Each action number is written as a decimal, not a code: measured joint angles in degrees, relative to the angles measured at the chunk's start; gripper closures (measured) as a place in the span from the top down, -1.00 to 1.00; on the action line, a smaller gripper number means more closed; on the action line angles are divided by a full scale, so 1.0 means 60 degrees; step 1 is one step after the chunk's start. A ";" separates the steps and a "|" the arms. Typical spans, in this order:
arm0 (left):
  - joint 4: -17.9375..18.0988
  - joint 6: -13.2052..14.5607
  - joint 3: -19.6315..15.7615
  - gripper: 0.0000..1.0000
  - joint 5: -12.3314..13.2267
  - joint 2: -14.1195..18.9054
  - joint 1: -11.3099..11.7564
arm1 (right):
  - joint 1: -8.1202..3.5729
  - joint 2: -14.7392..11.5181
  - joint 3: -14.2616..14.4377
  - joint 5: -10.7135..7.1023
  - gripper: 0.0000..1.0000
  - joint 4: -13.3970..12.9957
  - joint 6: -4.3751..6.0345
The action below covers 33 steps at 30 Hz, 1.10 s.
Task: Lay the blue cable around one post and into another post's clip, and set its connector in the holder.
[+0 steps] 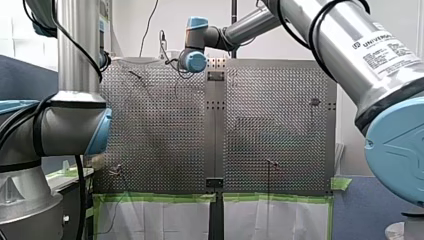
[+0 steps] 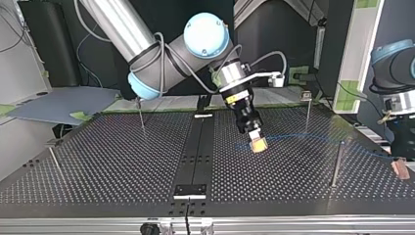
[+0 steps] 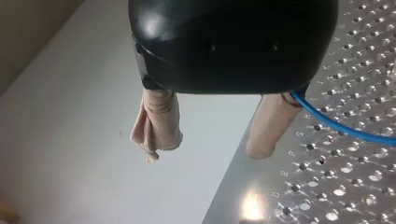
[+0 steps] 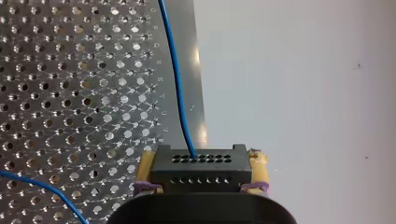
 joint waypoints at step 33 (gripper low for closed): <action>0.0157 0.0590 0.0000 1.00 0.0681 -0.1173 -0.0251 | -0.0427 0.0137 -0.0366 0.0302 -0.83 0.0450 0.0138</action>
